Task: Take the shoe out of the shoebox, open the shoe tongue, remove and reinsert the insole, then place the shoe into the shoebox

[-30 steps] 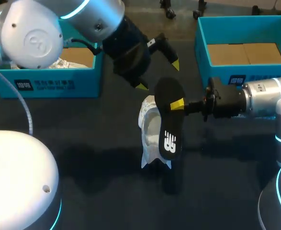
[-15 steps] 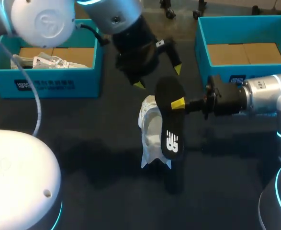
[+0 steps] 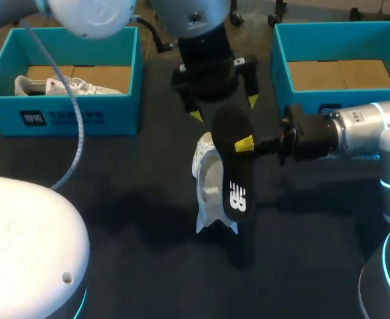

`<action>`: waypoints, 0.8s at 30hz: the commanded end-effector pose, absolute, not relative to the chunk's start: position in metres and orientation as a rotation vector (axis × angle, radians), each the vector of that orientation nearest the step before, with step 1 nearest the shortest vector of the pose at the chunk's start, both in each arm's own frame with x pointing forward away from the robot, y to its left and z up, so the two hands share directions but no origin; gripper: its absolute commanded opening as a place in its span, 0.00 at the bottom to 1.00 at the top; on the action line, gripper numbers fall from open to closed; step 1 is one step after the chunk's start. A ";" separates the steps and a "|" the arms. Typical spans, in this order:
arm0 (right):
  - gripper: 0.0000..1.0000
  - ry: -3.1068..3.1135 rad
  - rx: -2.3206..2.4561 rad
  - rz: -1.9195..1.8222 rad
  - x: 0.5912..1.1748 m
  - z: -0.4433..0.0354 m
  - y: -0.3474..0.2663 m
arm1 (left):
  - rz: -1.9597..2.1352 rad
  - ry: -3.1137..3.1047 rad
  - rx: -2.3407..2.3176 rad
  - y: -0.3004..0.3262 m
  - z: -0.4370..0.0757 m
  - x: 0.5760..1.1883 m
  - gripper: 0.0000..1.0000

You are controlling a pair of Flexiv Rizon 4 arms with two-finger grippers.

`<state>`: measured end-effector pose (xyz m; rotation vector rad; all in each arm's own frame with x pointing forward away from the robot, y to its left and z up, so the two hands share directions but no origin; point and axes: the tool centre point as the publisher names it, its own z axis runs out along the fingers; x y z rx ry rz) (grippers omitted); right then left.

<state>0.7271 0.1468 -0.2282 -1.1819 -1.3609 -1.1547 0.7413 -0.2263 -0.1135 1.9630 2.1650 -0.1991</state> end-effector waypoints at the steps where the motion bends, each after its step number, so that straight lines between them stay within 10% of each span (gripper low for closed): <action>1: 0.00 -1.357 -1.183 -1.159 0.727 -0.231 0.148 | -0.095 2.227 2.004 -0.228 -0.109 0.744 1.00; 24: 0.00 -1.375 -1.161 -1.155 0.730 -0.232 0.140 | 0.081 2.301 2.089 -0.220 -0.120 0.738 1.00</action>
